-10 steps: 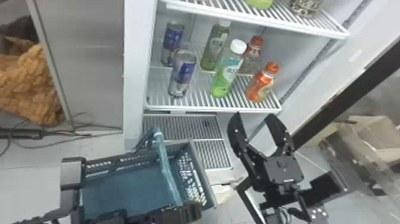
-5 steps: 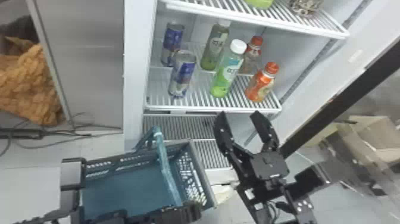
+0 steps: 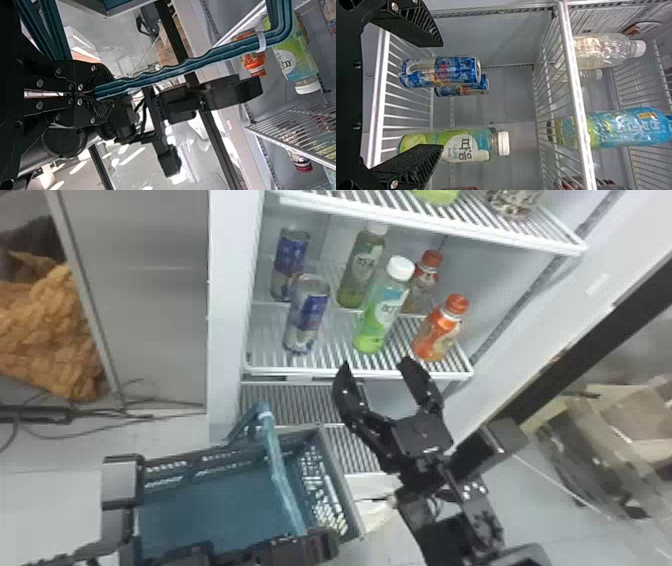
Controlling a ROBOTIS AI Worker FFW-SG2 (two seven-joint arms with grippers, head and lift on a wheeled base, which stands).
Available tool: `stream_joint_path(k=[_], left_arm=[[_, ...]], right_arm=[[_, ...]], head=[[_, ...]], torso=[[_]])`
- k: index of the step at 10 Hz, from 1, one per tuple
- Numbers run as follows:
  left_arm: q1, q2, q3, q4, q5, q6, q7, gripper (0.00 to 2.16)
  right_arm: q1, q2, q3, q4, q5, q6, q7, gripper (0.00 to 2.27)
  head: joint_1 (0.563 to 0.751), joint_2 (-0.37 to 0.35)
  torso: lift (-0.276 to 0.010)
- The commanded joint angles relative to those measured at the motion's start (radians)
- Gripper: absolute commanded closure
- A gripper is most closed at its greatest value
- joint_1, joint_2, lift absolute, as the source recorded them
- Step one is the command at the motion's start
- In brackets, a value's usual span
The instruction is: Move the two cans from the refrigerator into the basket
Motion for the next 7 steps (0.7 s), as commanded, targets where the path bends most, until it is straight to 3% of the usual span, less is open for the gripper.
stream_joint_path(k=[1, 7], left_arm=[[0.000, 0.000, 0.000, 0.000, 0.000, 0.000, 0.000, 1.22], [-0.007, 0.000, -0.006, 0.000, 0.004, -0.003, 0.003, 1.22]], right_arm=[[-0.059, -0.014, 0.026, 0.052, 0.000, 0.004, 0.010, 0.08], [-0.243, -0.031, 0.087, 0.224, 0.002, 0.006, 0.025, 0.07]], head=[[0.695, -0.350], [0.695, -0.350]], torso=[[-0.276], [-0.276]])
